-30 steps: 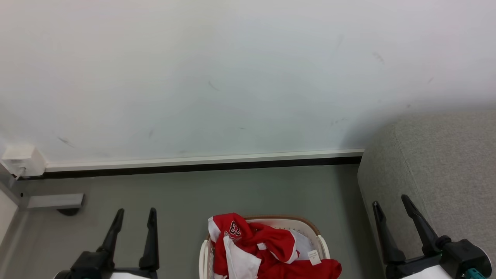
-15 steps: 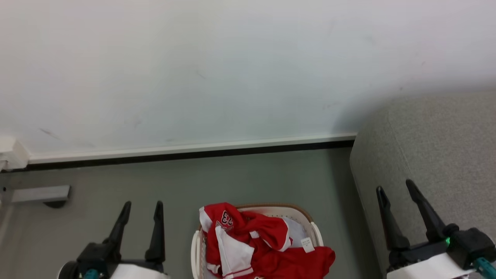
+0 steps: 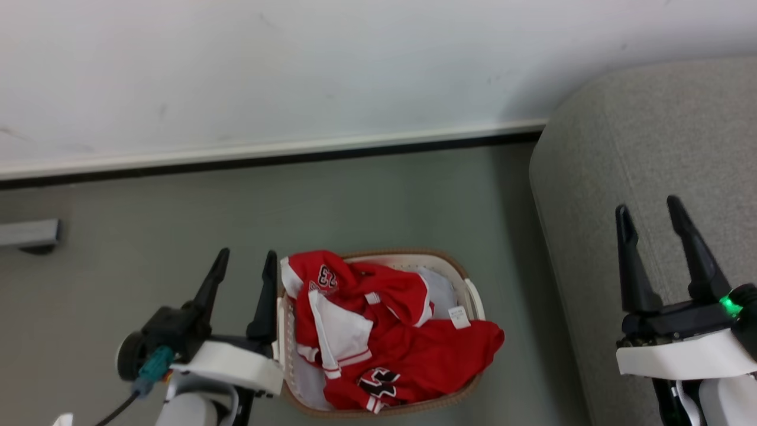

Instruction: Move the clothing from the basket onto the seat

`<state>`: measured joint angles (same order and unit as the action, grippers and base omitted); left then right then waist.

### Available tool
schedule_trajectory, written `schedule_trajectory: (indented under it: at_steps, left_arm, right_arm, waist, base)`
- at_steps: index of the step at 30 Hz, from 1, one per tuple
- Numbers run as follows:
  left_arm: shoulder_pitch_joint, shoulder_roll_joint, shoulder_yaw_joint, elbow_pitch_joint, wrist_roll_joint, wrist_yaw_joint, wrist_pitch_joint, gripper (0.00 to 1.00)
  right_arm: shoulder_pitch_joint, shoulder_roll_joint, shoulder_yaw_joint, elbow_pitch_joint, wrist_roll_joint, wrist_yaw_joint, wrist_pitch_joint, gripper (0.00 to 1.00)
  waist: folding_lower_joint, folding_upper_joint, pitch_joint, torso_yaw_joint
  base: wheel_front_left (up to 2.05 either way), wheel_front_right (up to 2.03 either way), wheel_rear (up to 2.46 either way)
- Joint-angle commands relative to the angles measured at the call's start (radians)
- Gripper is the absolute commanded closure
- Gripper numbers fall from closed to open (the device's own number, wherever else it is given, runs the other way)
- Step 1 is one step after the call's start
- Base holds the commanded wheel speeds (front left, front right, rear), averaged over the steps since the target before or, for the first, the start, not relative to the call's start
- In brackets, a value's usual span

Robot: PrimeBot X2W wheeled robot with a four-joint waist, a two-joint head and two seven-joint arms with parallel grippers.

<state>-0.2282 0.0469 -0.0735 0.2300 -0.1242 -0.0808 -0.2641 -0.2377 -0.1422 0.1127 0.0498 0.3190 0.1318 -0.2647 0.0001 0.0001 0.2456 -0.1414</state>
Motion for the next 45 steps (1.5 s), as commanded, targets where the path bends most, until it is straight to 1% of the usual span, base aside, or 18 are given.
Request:
schedule_trajectory:
  at_steps: [1,5,10,18,25,31,36,40,45]
  left_arm:
    - [-0.039,0.006,-0.008,0.025,-0.004,-0.009,-0.001,0.00]
    - [-0.128,0.019,-0.045,0.122,0.015,-0.025,-0.001,0.00]
    - [-0.242,0.033,-0.096,0.264,0.017,-0.040,0.038,0.00]
    - [-0.367,0.078,-0.138,0.476,0.019,-0.045,0.184,0.00]
    - [-0.434,0.110,-0.147,0.623,0.026,-0.035,0.314,0.00]
    - [-0.459,0.123,-0.154,0.687,0.034,0.004,0.374,0.00]
    - [-0.452,0.125,-0.141,0.686,0.015,0.043,0.369,0.00]
    - [-0.441,0.127,-0.139,0.676,0.008,0.054,0.379,0.00]
    - [-0.443,0.142,-0.156,0.674,0.012,0.036,0.428,0.00]
  right_arm:
    - [-0.025,0.002,-0.012,-0.013,0.004,-0.002,0.000,0.00]
    - [-0.070,0.007,-0.019,-0.037,0.003,-0.002,0.001,0.00]
    - [-0.110,0.025,-0.032,-0.057,0.005,-0.002,0.001,0.00]
    - [-0.141,0.060,-0.044,-0.090,0.014,-0.002,0.001,0.00]
    - [-0.153,0.080,-0.049,-0.101,0.019,-0.002,0.001,0.00]
    - [-0.155,0.090,-0.049,-0.097,0.029,-0.002,0.001,0.00]
    - [-0.151,0.092,-0.047,-0.100,0.041,-0.002,0.001,0.00]
    - [-0.146,0.093,-0.048,-0.095,0.055,-0.002,0.001,0.00]
    - [-0.160,0.093,-0.035,-0.092,0.071,-0.002,0.001,0.00]
  waist:
    - [-0.0001,-0.0001,0.066,-0.019]
    - [-0.0001,-0.0001,0.142,-0.037]
    - [-0.0001,-0.0001,0.207,-0.070]
    - [-0.0001,-0.0001,0.298,-0.131]
    - [-0.0001,-0.0001,0.355,-0.172]
    - [-0.0001,-0.0001,0.382,-0.191]
    - [-0.0001,-0.0001,0.393,-0.200]
    - [-0.0001,-0.0001,0.399,-0.198]
    - [-0.0001,-0.0001,0.417,-0.201]
  base:
    - [0.00,0.00,0.00]
    - [0.00,0.00,0.00]
    - [0.00,0.00,0.00]
    - [0.00,0.00,0.00]
    - [0.00,0.00,0.00]
    - [0.00,0.00,0.00]
    - [0.00,0.00,0.00]
    - [0.00,0.00,0.00]
    - [0.00,0.00,0.00]
